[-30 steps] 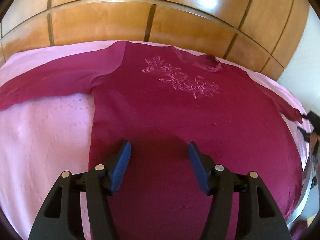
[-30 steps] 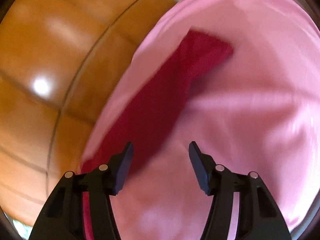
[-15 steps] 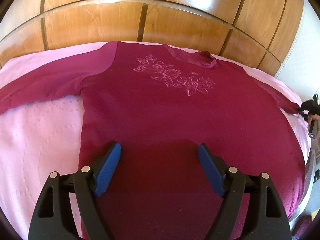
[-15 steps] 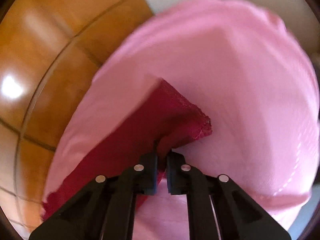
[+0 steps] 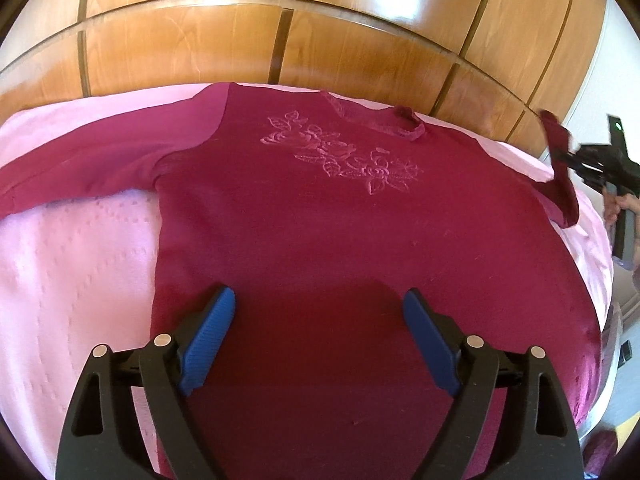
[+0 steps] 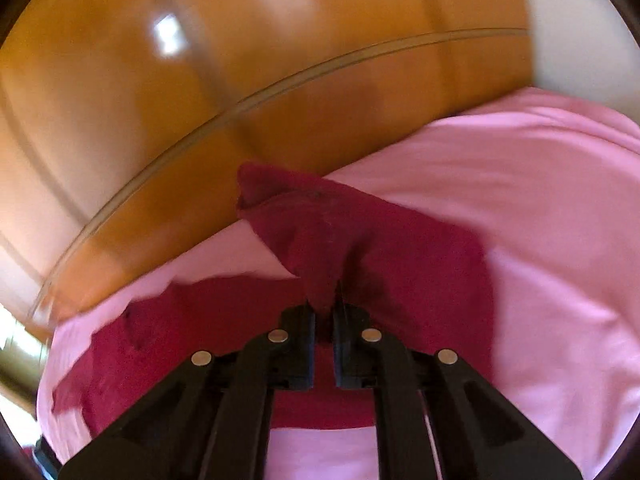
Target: Fold small clothes
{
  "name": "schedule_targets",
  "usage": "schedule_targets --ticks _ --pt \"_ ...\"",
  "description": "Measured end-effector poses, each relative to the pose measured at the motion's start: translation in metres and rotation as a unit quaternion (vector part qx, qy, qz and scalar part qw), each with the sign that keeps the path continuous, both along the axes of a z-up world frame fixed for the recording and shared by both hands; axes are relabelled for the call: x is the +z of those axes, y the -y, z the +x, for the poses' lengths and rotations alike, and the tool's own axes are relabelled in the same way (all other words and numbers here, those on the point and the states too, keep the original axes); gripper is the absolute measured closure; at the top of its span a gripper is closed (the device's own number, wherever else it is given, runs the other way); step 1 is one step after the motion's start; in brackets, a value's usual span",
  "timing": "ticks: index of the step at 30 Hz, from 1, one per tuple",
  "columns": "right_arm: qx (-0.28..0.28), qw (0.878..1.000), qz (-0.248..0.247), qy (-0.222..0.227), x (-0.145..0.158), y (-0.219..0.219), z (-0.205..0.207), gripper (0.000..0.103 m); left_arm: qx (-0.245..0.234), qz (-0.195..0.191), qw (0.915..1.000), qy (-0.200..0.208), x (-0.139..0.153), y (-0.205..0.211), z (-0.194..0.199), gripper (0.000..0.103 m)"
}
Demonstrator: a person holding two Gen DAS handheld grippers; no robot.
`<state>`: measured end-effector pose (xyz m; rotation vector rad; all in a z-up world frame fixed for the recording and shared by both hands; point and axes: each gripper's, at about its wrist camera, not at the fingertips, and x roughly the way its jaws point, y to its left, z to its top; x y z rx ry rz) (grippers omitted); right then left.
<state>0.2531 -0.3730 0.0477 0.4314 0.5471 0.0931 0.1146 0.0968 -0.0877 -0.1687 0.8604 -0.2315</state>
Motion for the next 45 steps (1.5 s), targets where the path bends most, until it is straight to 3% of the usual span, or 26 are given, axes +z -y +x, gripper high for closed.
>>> schedule_targets --ticks 5,13,15,16,18,20,22,27,30,31,34,38,41,42,43,44,45 --pt "0.084 0.996 -0.006 -0.01 -0.009 -0.096 0.019 0.097 0.0 -0.003 1.0 0.001 0.0 -0.001 0.0 0.018" --pt "0.172 0.984 -0.044 -0.031 -0.03 -0.21 0.032 0.097 0.006 -0.023 0.9997 -0.001 0.003 -0.007 -0.001 0.02" --pt "0.192 0.979 -0.05 -0.038 -0.037 -0.228 0.031 0.091 0.017 -0.036 0.9992 -0.009 0.006 -0.01 -0.001 0.025" --pt "0.198 0.978 -0.056 -0.039 -0.039 -0.233 0.03 0.08 0.023 -0.046 0.9986 -0.014 0.008 -0.013 0.0 0.029" --pt "0.204 0.977 -0.06 -0.029 -0.036 -0.238 0.014 0.056 0.031 -0.083 0.9957 -0.027 0.013 -0.02 0.004 0.036" --pt "0.203 0.978 -0.055 -0.013 -0.032 -0.233 0.0 0.05 0.03 -0.115 0.9923 -0.032 0.017 -0.025 0.008 0.048" --pt "0.202 0.978 -0.042 -0.001 -0.029 -0.225 -0.015 0.033 0.029 -0.135 0.9898 -0.034 0.023 -0.024 0.014 0.049" --pt "0.175 0.984 -0.024 0.01 -0.036 -0.186 -0.051 0.02 0.011 -0.164 0.9858 -0.035 0.039 -0.006 0.041 0.049" --pt "0.136 0.99 -0.046 0.007 -0.049 -0.16 -0.072 0.015 0.003 -0.201 0.978 -0.054 0.045 0.01 0.068 0.049" --pt "0.129 0.99 -0.05 0.004 -0.054 -0.154 -0.076 0.015 0.004 -0.214 0.9751 -0.06 0.046 0.014 0.077 0.047" --pt "0.126 0.99 -0.062 -0.008 -0.074 -0.146 -0.086 0.013 0.008 -0.245 0.9665 -0.077 0.051 0.03 0.105 0.019" --pt "0.127 0.985 -0.118 0.017 -0.09 -0.159 -0.098 0.009 0.028 -0.278 0.9514 -0.129 0.045 0.047 0.144 0.019" --pt "0.129 0.984 -0.121 0.02 -0.09 -0.162 -0.097 0.005 0.051 -0.273 0.9468 -0.163 0.034 0.059 0.169 0.019" --pt "0.131 0.985 -0.112 0.022 -0.091 -0.159 -0.098 0.005 0.052 -0.27 0.9455 -0.174 0.029 0.065 0.176 0.022" --pt "0.132 0.986 -0.101 0.025 -0.092 -0.155 -0.099 0.005 0.056 -0.264 0.9461 -0.179 0.026 0.068 0.18 0.036" --pt "0.136 0.987 -0.086 0.029 -0.093 -0.15 -0.1 0.004 0.06 -0.25 0.9482 -0.187 0.023 0.073 0.185 0.06" --pt "0.14 0.987 -0.076 0.031 -0.093 -0.147 -0.1 0.004 0.063 -0.221 0.9535 -0.196 0.019 0.079 0.19 0.075"
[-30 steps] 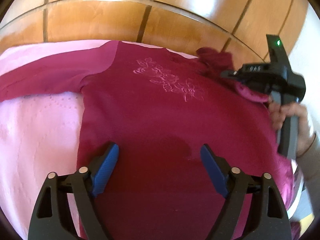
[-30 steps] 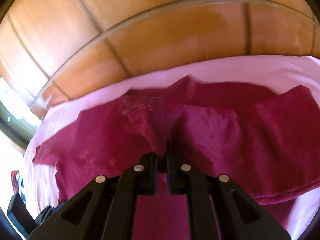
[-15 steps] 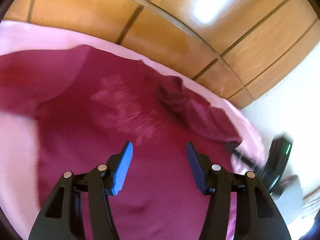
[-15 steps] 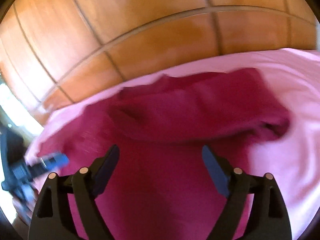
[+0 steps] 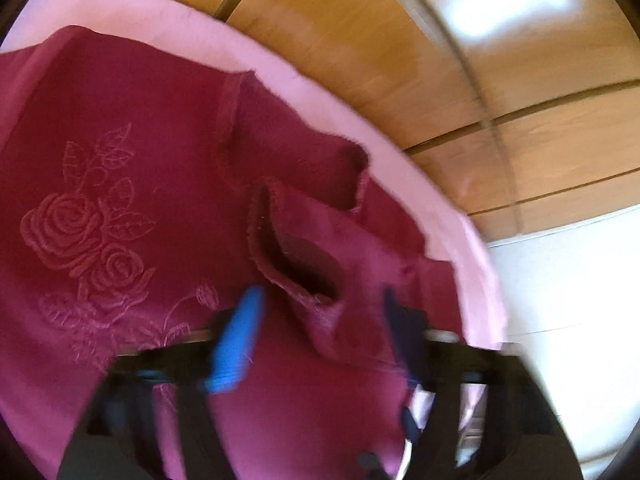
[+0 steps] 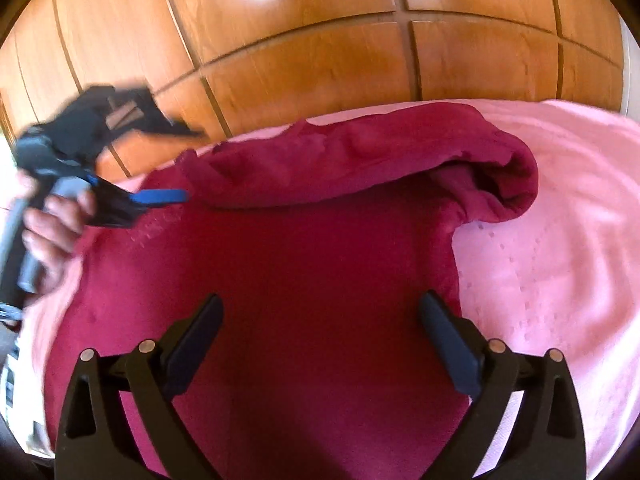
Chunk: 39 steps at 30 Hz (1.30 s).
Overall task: Fold small clothes
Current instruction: 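Grasp the other sleeve cuff with the left tool and fold it across the body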
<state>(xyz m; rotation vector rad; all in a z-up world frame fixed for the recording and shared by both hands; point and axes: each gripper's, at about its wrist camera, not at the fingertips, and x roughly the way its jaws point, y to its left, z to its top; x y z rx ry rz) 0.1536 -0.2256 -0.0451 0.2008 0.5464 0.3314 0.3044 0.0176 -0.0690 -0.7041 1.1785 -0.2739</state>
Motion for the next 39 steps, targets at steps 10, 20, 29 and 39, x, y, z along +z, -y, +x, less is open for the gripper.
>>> schedule_targets --ticks 10,20,29,39 --pt "0.057 0.975 0.213 -0.003 0.018 0.051 0.007 0.002 -0.022 0.033 0.9921 0.119 0.051 -0.007 -0.019 0.094" --pt "-0.033 0.967 0.252 -0.003 0.029 0.068 0.061 0.002 0.031 0.078 0.9788 0.187 0.08 -0.077 -0.04 0.096" --pt "-0.03 0.974 0.224 -0.023 0.017 0.065 0.052 0.002 0.038 0.15 0.9838 0.091 -0.011 -0.1 -0.052 0.096" --pt "0.059 0.992 0.112 -0.016 0.068 0.03 0.014 0.002 0.019 0.157 0.9775 0.14 0.002 -0.094 -0.054 0.096"
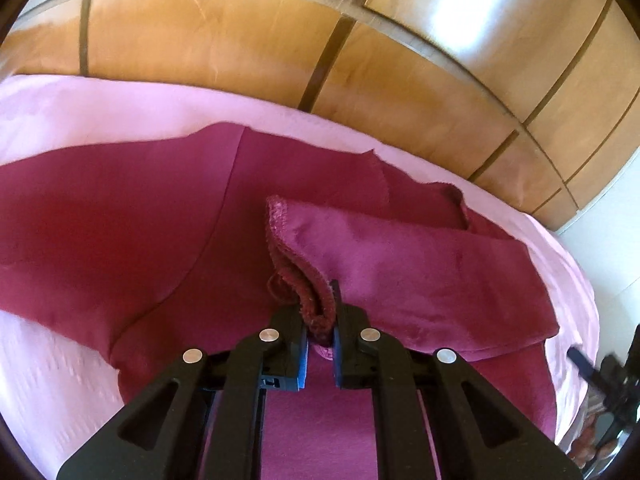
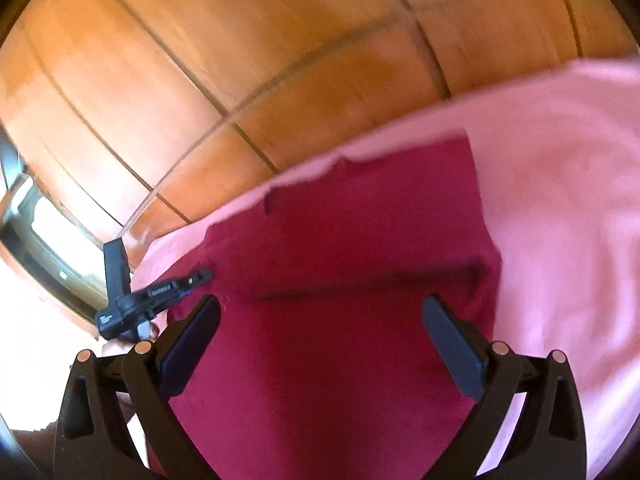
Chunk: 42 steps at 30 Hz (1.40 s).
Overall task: Fold small clothes
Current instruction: 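Grasp the other sleeve cuff with the left tool and fold it across the body, then open the left tool and release the sleeve onto the sweater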
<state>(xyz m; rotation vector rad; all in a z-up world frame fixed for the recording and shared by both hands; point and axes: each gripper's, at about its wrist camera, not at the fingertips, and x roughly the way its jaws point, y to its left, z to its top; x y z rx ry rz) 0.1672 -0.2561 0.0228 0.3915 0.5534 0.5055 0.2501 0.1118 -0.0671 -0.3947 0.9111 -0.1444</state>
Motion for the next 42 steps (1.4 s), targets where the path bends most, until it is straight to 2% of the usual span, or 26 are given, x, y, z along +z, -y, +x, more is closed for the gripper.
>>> schedule_targets --ticks 2,4,8,9,10,12,14,15,17,19,21,25,29,32,33,38,40,42 --pt "-0.023 0.999 -0.034 0.014 0.009 -0.014 0.011 0.002 0.002 0.0 1.0 0.008 0.005 -0.001 0.003 0.096" --pt "-0.059 0.995 -0.082 0.011 0.011 -0.027 0.035 0.002 0.001 0.004 0.9998 0.018 0.012 -0.001 0.005 0.096" --pt "-0.105 0.983 -0.149 -0.034 -0.014 -0.04 0.074 0.003 0.005 0.039 0.9986 0.035 0.017 -0.003 0.008 0.096" --pt "-0.111 0.981 -0.152 -0.05 -0.027 -0.038 0.082 0.003 0.003 0.042 0.9987 0.03 0.013 -0.005 0.007 0.093" --pt "-0.112 0.981 -0.153 -0.047 -0.033 -0.039 0.084 0.002 0.007 0.052 0.9985 0.018 0.007 -0.006 0.007 0.093" --pt "-0.12 0.975 -0.186 -0.024 -0.04 -0.049 0.078 0.002 0.004 0.068 0.9975 -0.016 -0.013 -0.006 0.006 0.093" --pt "-0.126 0.97 -0.207 -0.018 -0.041 -0.055 0.076 0.002 0.01 0.072 0.9973 -0.005 -0.014 -0.009 -0.001 0.087" --pt "-0.127 0.97 -0.206 -0.02 -0.041 -0.055 0.079 0.002 0.024 0.076 0.9968 -0.008 -0.01 -0.012 -0.004 0.084" --pt "-0.126 0.971 -0.201 -0.02 -0.043 -0.053 0.08 0.002 0.068 0.074 0.9949 -0.003 0.0 -0.02 -0.013 0.069" --pt "-0.128 0.97 -0.206 -0.018 -0.043 -0.055 0.079 0.002 0.098 0.063 0.9926 0.036 0.018 -0.025 -0.028 0.061" --pt "-0.13 0.969 -0.208 -0.017 -0.041 -0.056 0.08 0.002 0.084 0.059 0.9925 0.067 0.032 -0.018 -0.037 0.061" --pt "-0.129 0.969 -0.208 -0.015 -0.04 -0.058 0.08 0.002 0.015 0.061 0.9943 0.086 0.044 0.011 -0.023 0.061" --pt "-0.13 0.969 -0.21 -0.014 -0.039 -0.058 0.081 0.002 -0.025 0.056 0.9972 0.043 0.031 0.033 0.017 0.061" --pt "-0.129 0.969 -0.209 -0.013 -0.039 -0.056 0.08 0.002 -0.016 0.066 0.9976 -0.018 0.003 0.032 0.048 0.061" --pt "-0.129 0.97 -0.208 -0.012 -0.039 -0.056 0.08 0.002 -0.011 0.066 0.9974 -0.027 -0.007 0.027 0.051 0.061" --pt "-0.127 0.97 -0.208 -0.009 -0.04 -0.055 0.081 0.002 -0.013 0.097 0.9952 0.005 -0.013 0.027 0.039 0.062" --pt "-0.127 0.97 -0.208 -0.009 -0.04 -0.054 0.082 0.002 0.0 0.082 0.9967 0.006 -0.013 0.022 0.038 0.062" --pt "-0.127 0.97 -0.207 -0.008 -0.04 -0.054 0.082 0.002 0.018 0.085 0.9962 0.005 -0.009 0.018 0.032 0.062"
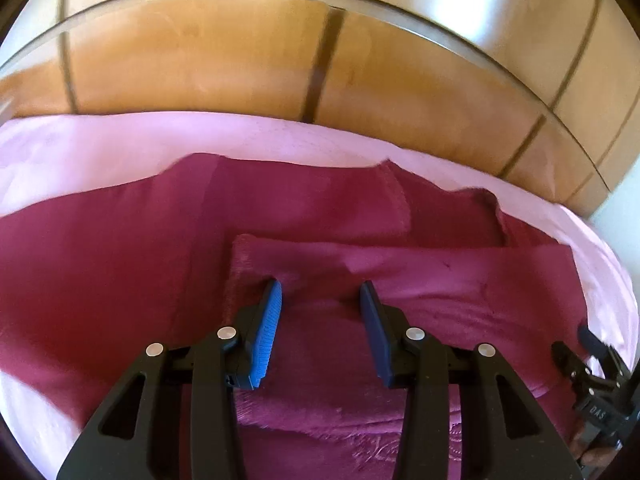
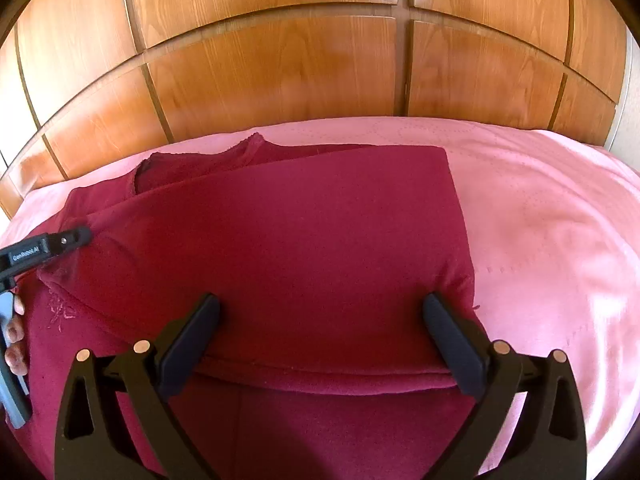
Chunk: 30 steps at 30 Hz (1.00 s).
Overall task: Fold small clothes
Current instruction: 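Open the left tool and release the sleeve onto the sweater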
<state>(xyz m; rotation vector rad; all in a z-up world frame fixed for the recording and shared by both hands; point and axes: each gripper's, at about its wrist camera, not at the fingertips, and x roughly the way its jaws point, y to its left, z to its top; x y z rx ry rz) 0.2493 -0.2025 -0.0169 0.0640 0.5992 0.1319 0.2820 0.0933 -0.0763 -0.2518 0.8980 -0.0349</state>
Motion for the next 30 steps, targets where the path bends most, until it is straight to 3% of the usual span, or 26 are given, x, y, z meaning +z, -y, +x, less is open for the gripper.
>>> schedule_targets --ticks 4,5,6,11,16,19,23,26,27,30 --pt "0.0 1.0 -0.003 0.0 0.0 -0.001 0.001 0.002 0.01 0.023 0.9997 0.004 0.005 -0.006 -0.026 0.062" --pt "0.0 1.0 -0.003 0.0 0.0 -0.001 0.001 0.002 0.02 0.035 0.9992 0.001 0.005 -0.009 -0.034 0.053" --pt "0.0 1.0 -0.003 0.0 0.0 -0.001 0.001 0.002 0.033 0.042 0.9986 -0.003 0.004 -0.014 -0.044 0.052" --pt "-0.001 1.0 -0.005 -0.002 0.0 -0.001 0.002 0.002 0.05 -0.022 0.9982 0.025 0.019 -0.056 -0.092 0.052" --pt "-0.004 1.0 -0.008 -0.003 0.001 -0.003 0.001 0.002 0.11 -0.099 0.9887 0.025 0.023 -0.125 -0.14 0.052" --pt "-0.005 1.0 -0.01 -0.002 0.001 -0.004 0.0 0.002 0.173 -0.136 0.9751 0.027 0.022 -0.18 -0.168 0.052" --pt "-0.006 1.0 -0.009 0.0 0.001 -0.004 -0.001 0.002 0.267 -0.176 0.9465 0.041 0.018 -0.253 -0.202 0.052" --pt "-0.007 1.0 -0.015 0.002 0.001 -0.005 -0.001 0.002 0.327 -0.202 0.9214 0.056 0.015 -0.305 -0.221 0.052" --pt "-0.008 1.0 -0.016 0.002 0.002 -0.005 -0.002 0.002 0.353 -0.216 0.9083 0.059 0.013 -0.327 -0.227 0.052" --pt "-0.01 1.0 -0.02 0.003 0.002 -0.007 -0.002 0.002 0.401 -0.244 0.8808 0.063 0.005 -0.367 -0.236 0.052"
